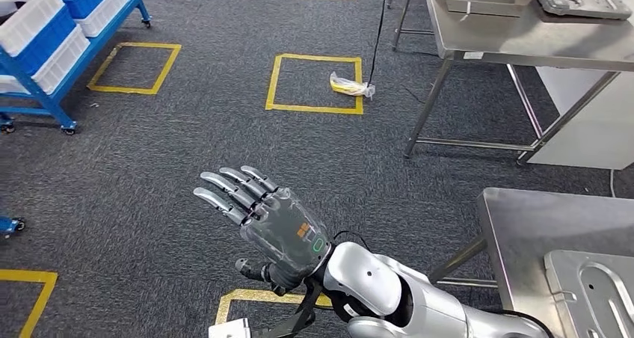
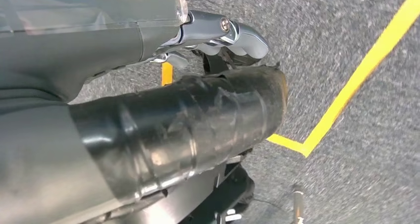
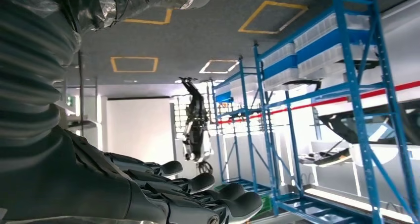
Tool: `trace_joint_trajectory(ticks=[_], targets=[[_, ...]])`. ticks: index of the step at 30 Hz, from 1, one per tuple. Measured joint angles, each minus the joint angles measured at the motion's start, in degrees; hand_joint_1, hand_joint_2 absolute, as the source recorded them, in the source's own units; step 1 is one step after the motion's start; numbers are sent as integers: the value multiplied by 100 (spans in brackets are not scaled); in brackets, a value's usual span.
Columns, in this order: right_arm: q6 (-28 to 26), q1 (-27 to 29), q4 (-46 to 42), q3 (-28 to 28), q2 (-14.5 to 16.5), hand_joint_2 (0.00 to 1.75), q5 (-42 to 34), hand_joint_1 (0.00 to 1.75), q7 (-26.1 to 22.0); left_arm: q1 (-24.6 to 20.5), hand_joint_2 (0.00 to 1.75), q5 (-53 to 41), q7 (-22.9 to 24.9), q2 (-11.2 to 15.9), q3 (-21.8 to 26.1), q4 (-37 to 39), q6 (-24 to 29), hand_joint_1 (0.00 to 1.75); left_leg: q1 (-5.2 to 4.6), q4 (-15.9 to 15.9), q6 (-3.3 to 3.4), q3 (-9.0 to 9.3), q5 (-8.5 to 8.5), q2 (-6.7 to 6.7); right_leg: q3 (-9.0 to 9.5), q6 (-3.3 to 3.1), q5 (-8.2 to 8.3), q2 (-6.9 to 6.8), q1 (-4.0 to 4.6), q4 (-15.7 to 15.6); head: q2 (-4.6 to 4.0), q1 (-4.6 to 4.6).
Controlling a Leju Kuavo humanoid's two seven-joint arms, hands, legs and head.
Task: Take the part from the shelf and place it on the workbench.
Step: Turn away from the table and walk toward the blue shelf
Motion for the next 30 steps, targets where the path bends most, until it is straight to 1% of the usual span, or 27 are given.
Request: trace_joint_trajectory(ticks=[1,2,3,5,6,7,9,10,11,12,13,14,15,16,17,18,20,21,22,23,24,25,26,27,28,29,30], targets=[[3,10,-7,1,0,175,26,0,36,-5,0,-13,12,-3,-10,0,8,0,5,10,-16,-13,4,-71,146,-27,141,146,4,-352,0,2],[6,23,-18,3,-3,175,50,0,68,-8,0,-28,19,-7,-24,0,15,0,19,12,-40,-36,13,-131,238,-44,211,254,12,-579,0,3],[7,40,-32,7,-9,175,69,0,97,-5,0,-43,21,-9,-42,0,23,0,39,6,-75,-61,27,-193,266,-51,212,312,23,-666,0,6],[6,66,-68,14,-21,175,94,0,135,12,0,-69,18,-7,-75,0,50,0,65,-25,-151,-91,56,-292,288,-70,247,188,27,-729,0,8],[5,75,-85,15,-24,175,98,0,147,23,0,-76,9,-6,-88,0,61,0,58,-1,-176,-104,35,-210,324,-93,272,116,18,-788,0,7],[1,81,-104,15,-28,175,96,0,150,23,0,-81,-5,-5,-99,0,66,0,48,124,-194,-161,-49,-49,366,-117,298,27,7,-853,0,5],[0,88,-127,15,-47,175,58,0,129,0,0,-86,-50,-2,-119,0,51,0,37,692,-223,-425,-370,333,423,-151,323,-163,16,-934,0,1],[2,88,-131,15,-63,175,20,0,99,-17,0,-86,-72,1,-127,0,39,0,47,1074,-247,-612,-549,417,428,-161,318,-260,25,-936,0,-1],[6,87,-127,15,-78,175,-17,0,68,-29,0,-84,-88,3,-134,0,27,0,58,1376,-271,-760,-658,445,427,-163,307,-351,30,-932,0,-2],[10,86,-122,15,-89,175,-51,0,39,-32,0,-82,-98,5,-139,0,18,0,72,1524,-294,-830,-677,460,427,-160,295,-437,32,-924,0,-2],[11,84,-118,14,-97,175,-75,0,18,-26,0,-81,-105,7,-143,0,14,0,87,1450,-315,-780,-589,480,430,-149,278,-518,30,-912,0,-2],[11,81,-115,12,-101,175,-88,0,7,-19,0,-80,-109,11,-148,0,12,0,100,1146,-329,-608,-412,526,435,-131,254,-590,25,-892,0,-2],[11,79,-114,8,-103,175,-99,0,-4,-15,0,-80,-115,15,-153,0,10,0,106,721,-338,-378,-248,633,441,-106,223,-659,21,-862,0,-3],[11,77,-113,1,-106,175,-105,0,-14,-17,0,-79,-122,18,-160,0,5,0,96,353,-329,-173,-123,733,444,-72,189,-721,31,-827,0,-3],[9,75,-113,-10,-110,175,-109,0,-27,-27,0,-74,-136,20,-167,0,-7,0,81,110,-302,-40,-61,802,445,-37,159,-772,41,-798,0,-4],[8,73,-113,-22,-115,175,-111,0,-40,-33,0,-70,-151,20,-175,0,-21,0,60,13,-269,7,-62,828,447,-3,137,-817,56,-777,0,-1],[4,69,-113,-40,-125,175,-112,0,-56,-26,0,-62,-178,20,-189,0,-48,0,37,22,-185,-5,-60,714,463,53,113,-895,60,-769,0,0],[3,66,-113,-44,-129,175,-112,0,-57,-14,0,-61,-184,20,-195,0,-56,0,41,8,-150,-1,-54,657,470,84,77,-841,43,-738,0,3],[-1,65,-114,-50,-133,175,-112,0,-58,-9,0,-59,-187,20,-201,0,-62,0,48,-6,-109,7,-48,607,440,110,0,-725,18,-644,0,1],[-3,65,-114,-56,-140,175,-112,0,-60,-12,0,-58,-190,20,-207,0,-67,0,59,-21,-72,17,-41,556,346,131,-141,-566,-1,-426,0,2],[-6,69,-113,-62,-154,175,-112,0,-61,-18,0,-54,-191,20,-211,0,-70,0,61,-27,-47,21,-37,501,187,143,-322,-392,-14,-89,0,3],[-8,75,-113,-67,-173,175,-112,0,-62,-28,0,-51,-193,20,-215,0,-71,0,56,-25,-27,18,-40,443,-21,143,-504,-298,-17,313,0,2],[-7,83,-111,-69,-194,175,-112,0,-62,-37,0,-48,-196,21,-217,0,-72,0,46,-21,-16,17,-43,373,-225,141,-633,-254,-13,690,0,3],[-6,89,-111,-70,-213,175,-112,0,-64,-40,0,-45,-198,21,-218,0,-72,0,35,-16,-9,19,-47,298,-364,132,-655,-238,-11,916,0,2],[-5,91,-111,-70,-224,175,-112,0,-65,-40,0,-44,-199,21,-220,0,-72,0,24,-8,-5,23,-52,218,-404,112,-554,-226,-8,921,0,2],[-4,91,-111,-72,-230,175,-112,0,-68,-40,0,-44,-200,21,-221,0,-72,0,16,-2,-4,32,-56,134,-331,83,-348,-199,-4,693,0,1],[-3,90,-111,-75,-233,175,-112,0,-70,-40,0,-43,-201,20,-222,0,-72,0,12,3,-6,42,-59,52,-179,47,-95,-128,1,307,0,2]])
